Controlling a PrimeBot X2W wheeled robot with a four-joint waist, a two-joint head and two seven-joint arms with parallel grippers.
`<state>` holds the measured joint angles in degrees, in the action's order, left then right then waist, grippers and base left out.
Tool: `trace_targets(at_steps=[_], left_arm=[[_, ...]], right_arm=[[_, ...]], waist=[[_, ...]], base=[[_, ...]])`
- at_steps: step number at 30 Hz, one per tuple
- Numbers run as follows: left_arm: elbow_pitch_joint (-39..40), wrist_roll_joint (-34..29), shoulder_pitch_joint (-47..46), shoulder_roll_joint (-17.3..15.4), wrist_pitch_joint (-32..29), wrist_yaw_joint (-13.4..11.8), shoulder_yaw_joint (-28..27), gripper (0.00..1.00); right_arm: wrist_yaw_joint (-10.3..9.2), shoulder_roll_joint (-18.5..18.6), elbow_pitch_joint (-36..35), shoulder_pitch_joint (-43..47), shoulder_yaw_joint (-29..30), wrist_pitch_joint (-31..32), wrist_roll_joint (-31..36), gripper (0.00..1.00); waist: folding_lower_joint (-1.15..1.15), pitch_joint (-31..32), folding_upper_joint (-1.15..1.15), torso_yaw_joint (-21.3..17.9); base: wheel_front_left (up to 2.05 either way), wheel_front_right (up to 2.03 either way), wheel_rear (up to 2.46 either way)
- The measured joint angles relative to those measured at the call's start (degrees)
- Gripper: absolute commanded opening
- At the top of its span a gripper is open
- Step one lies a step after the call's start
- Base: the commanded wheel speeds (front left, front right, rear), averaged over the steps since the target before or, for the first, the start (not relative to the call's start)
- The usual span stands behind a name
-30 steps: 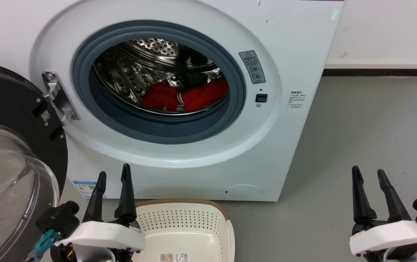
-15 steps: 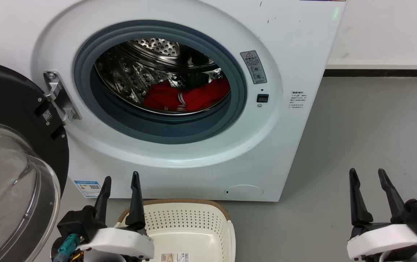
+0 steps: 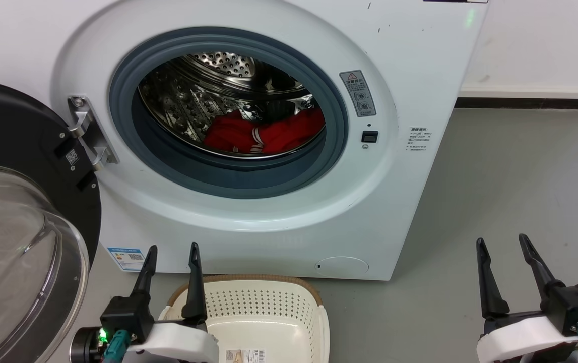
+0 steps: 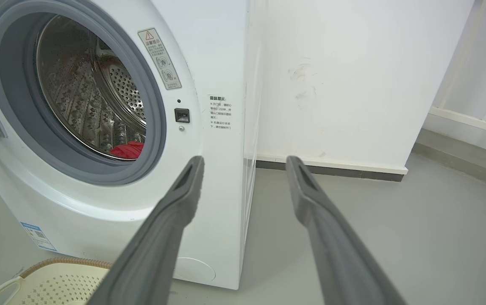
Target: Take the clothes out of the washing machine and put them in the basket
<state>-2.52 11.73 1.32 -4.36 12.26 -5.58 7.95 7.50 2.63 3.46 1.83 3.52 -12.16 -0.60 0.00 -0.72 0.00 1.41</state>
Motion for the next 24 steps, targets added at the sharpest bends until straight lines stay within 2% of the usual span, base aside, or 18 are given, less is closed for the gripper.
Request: trace_targets(at_steps=[5, 8, 14, 21, 24], left_arm=[[-1.1, -1.4, 0.4, 0.0, 0.5, -0.2, 0.1, 1.00], [-2.8, -1.8, 0.9, 0.2, 0.8, 0.7, 0.0, 1.00], [-2.1, -6.1, 0.9, 0.3, 1.7, 1.0, -0.2, 1.00], [-1.8, -7.9, 0.9, 0.5, 2.5, 4.4, 0.6, 1.00], [-1.1, -8.1, 1.0, 0.8, 2.6, 5.1, -0.2, 1.00]], right_arm=[[0.00, 0.0, -0.1, 0.2, 0.0, -0.5, 2.4, 1.00], [0.00, 0.0, -0.1, 0.3, 0.0, -1.0, 3.4, 1.00], [0.00, 0.1, -0.5, 0.5, -0.4, -1.8, 7.3, 1.00], [0.01, 0.1, -0.3, 0.8, -0.5, -2.5, 9.2, 1.00], [0.01, 0.1, 0.3, 0.8, 0.5, -2.9, 5.9, 1.00]], waist=[[0.00, 0.0, 0.00, 0.2], [0.00, 0.0, 0.00, 0.3], [0.00, -0.1, 0.00, 0.4], [0.00, -0.3, 0.00, 0.6], [0.00, -0.2, 0.00, 0.6]], base=[[0.00, 0.00, 0.00], [0.00, 0.00, 0.00], [0.00, 0.00, 0.00], [0.00, 0.00, 0.00], [0.00, 0.00, 0.00]])
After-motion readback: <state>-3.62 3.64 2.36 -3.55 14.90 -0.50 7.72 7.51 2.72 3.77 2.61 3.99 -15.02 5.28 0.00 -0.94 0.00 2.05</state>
